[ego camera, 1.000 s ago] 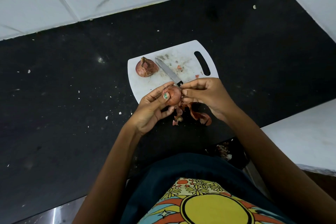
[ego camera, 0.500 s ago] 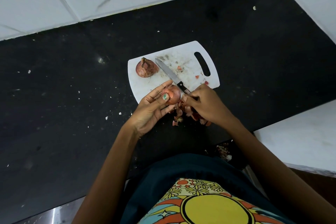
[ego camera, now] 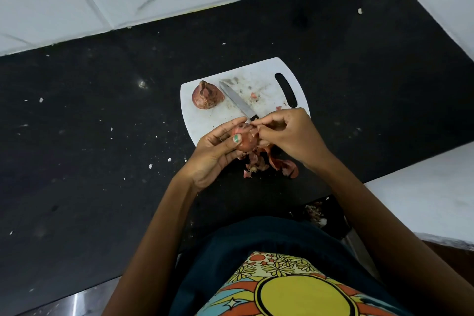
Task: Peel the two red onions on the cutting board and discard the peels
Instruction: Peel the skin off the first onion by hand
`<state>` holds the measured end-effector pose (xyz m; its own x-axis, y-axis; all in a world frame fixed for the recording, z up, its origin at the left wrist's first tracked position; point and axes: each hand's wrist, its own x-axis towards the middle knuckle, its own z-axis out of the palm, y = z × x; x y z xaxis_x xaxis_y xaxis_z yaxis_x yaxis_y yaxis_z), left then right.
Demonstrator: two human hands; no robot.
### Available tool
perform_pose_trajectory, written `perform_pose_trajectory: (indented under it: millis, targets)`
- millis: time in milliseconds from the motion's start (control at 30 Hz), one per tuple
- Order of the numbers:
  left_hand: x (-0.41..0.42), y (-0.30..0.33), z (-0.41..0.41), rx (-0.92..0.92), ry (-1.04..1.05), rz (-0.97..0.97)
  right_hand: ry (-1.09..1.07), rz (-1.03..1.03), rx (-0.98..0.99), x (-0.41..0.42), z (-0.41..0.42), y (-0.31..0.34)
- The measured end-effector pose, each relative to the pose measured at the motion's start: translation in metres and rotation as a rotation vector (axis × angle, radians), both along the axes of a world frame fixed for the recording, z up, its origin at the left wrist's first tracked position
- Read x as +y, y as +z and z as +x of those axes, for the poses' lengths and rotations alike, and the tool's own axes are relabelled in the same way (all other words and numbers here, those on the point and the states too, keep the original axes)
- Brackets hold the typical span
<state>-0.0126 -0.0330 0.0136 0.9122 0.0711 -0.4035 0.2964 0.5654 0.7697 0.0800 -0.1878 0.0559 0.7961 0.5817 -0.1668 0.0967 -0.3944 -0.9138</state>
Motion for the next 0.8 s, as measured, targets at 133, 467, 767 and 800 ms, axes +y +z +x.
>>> perform_pose_trajectory:
  millis: [133, 467, 767, 800]
  targets:
    - [0.002, 0.001, 0.000, 0.009, 0.015, -0.004, -0.040, 0.094, 0.153, -0.001, 0.001, 0.000]
    - [0.000, -0.003, 0.003, 0.006, 0.055, 0.001, -0.108, 0.094, 0.047, 0.004, -0.009, -0.003]
    - [-0.006, 0.004, 0.006, -0.003, 0.074, 0.031, -0.194, 0.154, 0.184, 0.005, -0.009, -0.002]
    - [-0.005, 0.005, 0.006, -0.004, 0.069, 0.013, -0.220, 0.187, 0.238, 0.004, -0.007, -0.003]
